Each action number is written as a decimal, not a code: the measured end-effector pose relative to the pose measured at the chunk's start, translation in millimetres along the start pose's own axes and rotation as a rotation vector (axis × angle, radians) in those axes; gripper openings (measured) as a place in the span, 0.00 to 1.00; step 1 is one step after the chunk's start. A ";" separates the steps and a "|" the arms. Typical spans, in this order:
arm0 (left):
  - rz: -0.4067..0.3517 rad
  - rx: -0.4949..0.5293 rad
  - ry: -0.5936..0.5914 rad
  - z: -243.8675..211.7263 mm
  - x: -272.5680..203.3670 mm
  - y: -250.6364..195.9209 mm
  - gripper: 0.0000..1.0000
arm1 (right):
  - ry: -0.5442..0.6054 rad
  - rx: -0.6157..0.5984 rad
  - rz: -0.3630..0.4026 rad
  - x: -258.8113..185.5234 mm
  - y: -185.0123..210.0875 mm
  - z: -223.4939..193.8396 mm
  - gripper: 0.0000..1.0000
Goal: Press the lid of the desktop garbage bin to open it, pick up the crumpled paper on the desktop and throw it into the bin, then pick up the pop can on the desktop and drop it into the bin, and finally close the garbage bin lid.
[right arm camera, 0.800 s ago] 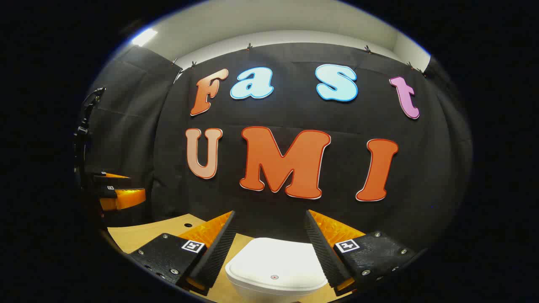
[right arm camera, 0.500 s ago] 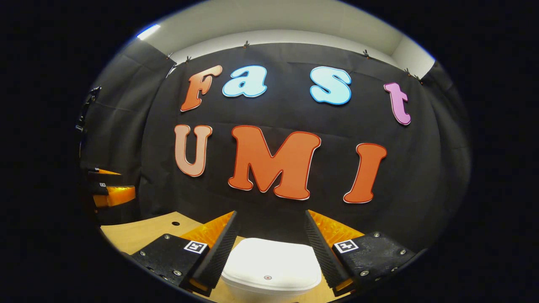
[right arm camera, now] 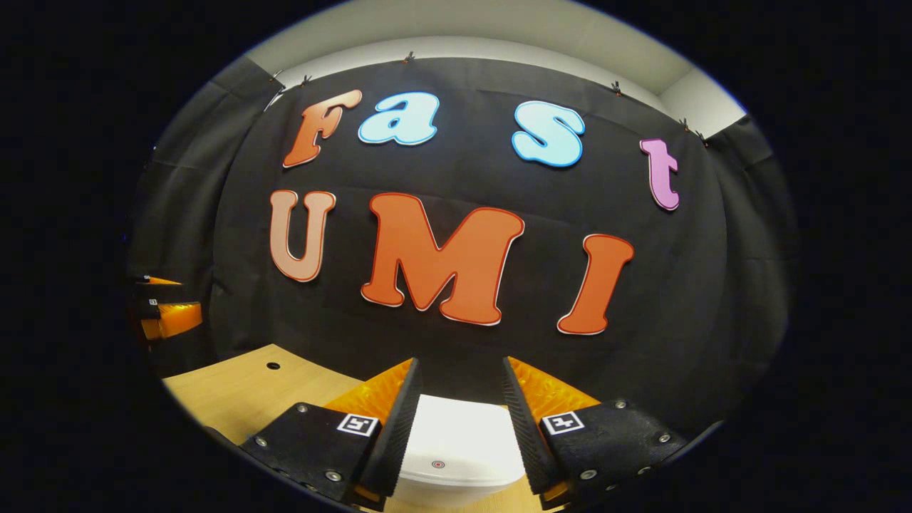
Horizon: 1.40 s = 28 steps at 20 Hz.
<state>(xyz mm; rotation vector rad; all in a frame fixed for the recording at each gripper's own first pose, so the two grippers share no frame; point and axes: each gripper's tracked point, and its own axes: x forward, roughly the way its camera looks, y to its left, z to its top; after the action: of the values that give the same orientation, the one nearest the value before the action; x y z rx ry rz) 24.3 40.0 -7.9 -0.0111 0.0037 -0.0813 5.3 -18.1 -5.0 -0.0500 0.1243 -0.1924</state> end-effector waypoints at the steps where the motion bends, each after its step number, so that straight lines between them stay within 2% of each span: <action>1: 0.001 0.000 -0.002 0.7 0.0 1.9 0.99 | 0.011 0.008 -0.003 0.7 0.3 -2.4 0.63; 10: 0.027 -0.021 0.006 -7.5 1.2 15.7 0.99 | 0.134 0.043 0.030 4.0 8.4 -39.0 0.26; 13: 0.030 -0.020 0.012 -10.0 0.7 15.1 0.99 | 0.179 0.077 0.030 5.7 7.7 -54.2 0.07; 15: 0.034 -0.018 0.017 -12.1 1.0 15.3 1.00 | 0.224 0.098 0.038 6.6 8.1 -68.3 0.01; 28: 0.029 -0.017 0.039 -22.0 5.0 11.4 0.99 | 0.422 0.062 0.084 4.4 23.2 -148.6 0.01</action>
<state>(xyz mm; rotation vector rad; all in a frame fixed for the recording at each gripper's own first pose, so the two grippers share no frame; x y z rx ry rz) 30.1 50.8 -30.1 -0.0260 0.0437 -0.0520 -5.1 -1.8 -154.2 0.0583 0.5396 -0.1202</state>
